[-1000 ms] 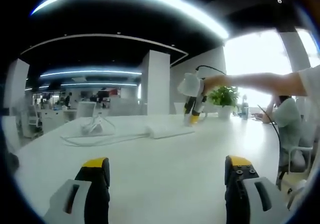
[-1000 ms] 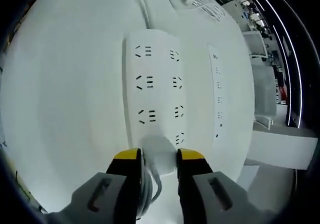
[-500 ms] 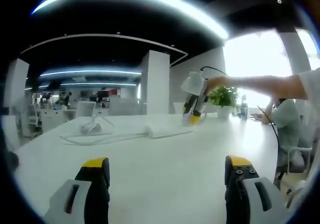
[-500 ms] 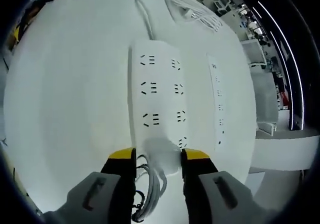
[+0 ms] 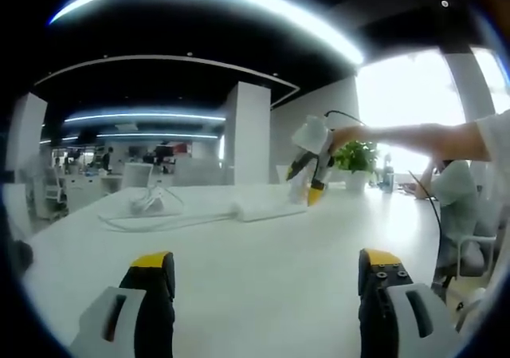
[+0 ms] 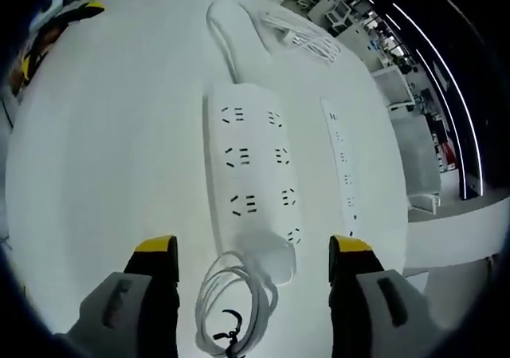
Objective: Straighten the power strip on the desk, plug the charger into it
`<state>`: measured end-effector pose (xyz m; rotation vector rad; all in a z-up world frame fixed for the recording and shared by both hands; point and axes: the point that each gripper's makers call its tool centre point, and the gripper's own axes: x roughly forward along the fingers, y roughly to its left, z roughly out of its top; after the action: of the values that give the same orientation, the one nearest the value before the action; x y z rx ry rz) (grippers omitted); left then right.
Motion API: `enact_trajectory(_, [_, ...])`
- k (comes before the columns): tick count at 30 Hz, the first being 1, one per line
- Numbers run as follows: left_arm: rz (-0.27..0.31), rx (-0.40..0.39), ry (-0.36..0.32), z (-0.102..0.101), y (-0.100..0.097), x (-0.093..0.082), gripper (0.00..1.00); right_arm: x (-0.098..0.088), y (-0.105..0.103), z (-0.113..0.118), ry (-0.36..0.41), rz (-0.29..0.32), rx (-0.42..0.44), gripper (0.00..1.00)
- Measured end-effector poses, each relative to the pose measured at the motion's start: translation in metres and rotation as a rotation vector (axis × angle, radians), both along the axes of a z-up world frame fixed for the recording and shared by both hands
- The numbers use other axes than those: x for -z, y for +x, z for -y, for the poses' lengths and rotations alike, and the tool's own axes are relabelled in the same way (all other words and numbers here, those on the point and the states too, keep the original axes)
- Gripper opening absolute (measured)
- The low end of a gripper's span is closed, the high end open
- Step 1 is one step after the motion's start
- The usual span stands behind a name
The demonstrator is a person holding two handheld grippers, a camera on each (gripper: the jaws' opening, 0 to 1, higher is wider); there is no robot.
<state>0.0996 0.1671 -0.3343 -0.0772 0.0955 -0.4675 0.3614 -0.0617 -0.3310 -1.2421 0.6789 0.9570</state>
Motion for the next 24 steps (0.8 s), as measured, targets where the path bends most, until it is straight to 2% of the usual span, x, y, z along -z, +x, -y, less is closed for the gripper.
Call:
enact_trajectory(3, [0.006,0.003,0.002,0.001,-0.002,-0.003,0.98,-0.002,0.0,0.0,0.017,0.01,0.001,0.79])
enact_trajectory(9, [0.01,0.01,0.0,0.004,-0.006,-0.004,0.98,-0.002,-0.003,-0.008,0.129,0.004,0.028,0.99])
enact_trajectory(15, [0.015,0.012,0.003,0.005,-0.008,-0.006,0.98,-0.001,-0.013,-0.008,0.163,0.018,0.018,1.0])
enact_trajectory(18, [0.018,0.011,0.002,0.005,-0.008,-0.008,0.98,-0.003,-0.016,-0.012,0.214,0.016,0.023,1.0])
enact_trajectory(20, [0.02,0.011,0.005,0.005,-0.008,-0.009,0.99,-0.005,-0.018,-0.018,0.278,-0.003,0.029,1.0])
enact_trajectory(24, [0.022,0.02,0.01,0.008,-0.006,-0.01,0.99,-0.011,-0.018,-0.023,0.335,0.003,0.029,1.0])
